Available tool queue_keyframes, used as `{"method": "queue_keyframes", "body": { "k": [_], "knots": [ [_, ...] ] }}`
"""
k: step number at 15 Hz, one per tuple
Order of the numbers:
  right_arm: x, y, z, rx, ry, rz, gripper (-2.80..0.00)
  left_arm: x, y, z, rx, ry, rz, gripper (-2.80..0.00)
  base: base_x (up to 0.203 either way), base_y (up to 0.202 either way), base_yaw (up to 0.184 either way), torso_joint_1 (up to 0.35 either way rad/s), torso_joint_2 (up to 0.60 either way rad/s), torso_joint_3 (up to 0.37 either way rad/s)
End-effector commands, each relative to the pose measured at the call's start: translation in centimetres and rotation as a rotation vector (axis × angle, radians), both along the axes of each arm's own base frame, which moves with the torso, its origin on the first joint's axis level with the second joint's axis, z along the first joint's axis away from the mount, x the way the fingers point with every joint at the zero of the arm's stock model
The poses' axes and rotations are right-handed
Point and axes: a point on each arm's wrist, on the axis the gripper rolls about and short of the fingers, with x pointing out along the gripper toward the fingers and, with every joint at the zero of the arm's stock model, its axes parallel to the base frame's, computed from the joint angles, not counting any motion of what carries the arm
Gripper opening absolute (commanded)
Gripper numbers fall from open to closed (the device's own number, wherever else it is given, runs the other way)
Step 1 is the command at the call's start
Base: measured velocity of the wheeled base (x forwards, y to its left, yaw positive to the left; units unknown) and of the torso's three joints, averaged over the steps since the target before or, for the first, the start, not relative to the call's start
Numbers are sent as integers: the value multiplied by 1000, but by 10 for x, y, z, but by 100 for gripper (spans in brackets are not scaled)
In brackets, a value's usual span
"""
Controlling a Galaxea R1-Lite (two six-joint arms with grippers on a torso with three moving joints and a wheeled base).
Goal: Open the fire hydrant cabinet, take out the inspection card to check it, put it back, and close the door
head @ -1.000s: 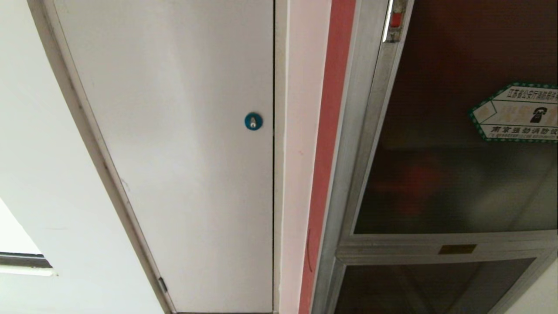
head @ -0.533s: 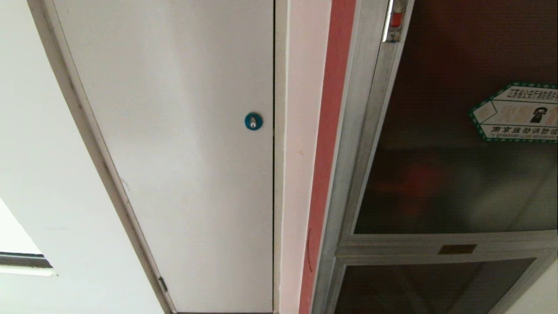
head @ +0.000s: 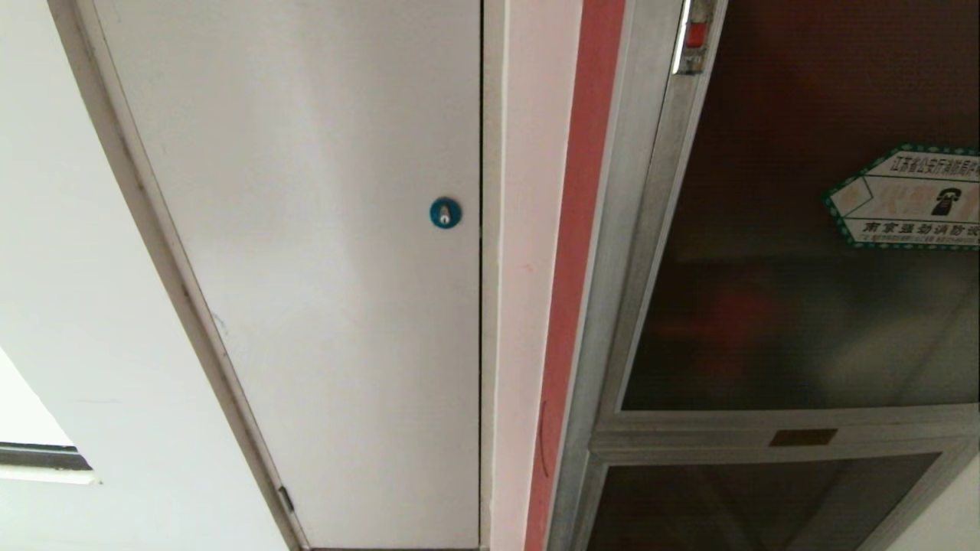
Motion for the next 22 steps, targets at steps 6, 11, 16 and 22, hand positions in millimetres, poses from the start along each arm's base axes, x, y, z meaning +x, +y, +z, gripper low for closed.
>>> {"method": "queue_keyframes", "body": {
  "k": [6, 11, 16, 22],
  "knots": [
    [0, 0, 0, 33, 4, 1, -280, 0, 0, 0, 0, 1, 1, -280, 0, 0, 0, 0, 0, 0],
    [0, 0, 0, 37, 2, 1, -280, 0, 0, 0, 0, 1, 0, -280, 0, 0, 0, 0, 0, 0],
    [0, 0, 0, 37, 2, 1, -280, 0, 0, -1, 0, 4, 0, -280, 0, 0, 0, 0, 0, 0],
    [0, 0, 0, 39, 2, 1, -280, 0, 0, 0, 0, 3, 0, -280, 0, 0, 0, 0, 0, 0]
  ]
}}
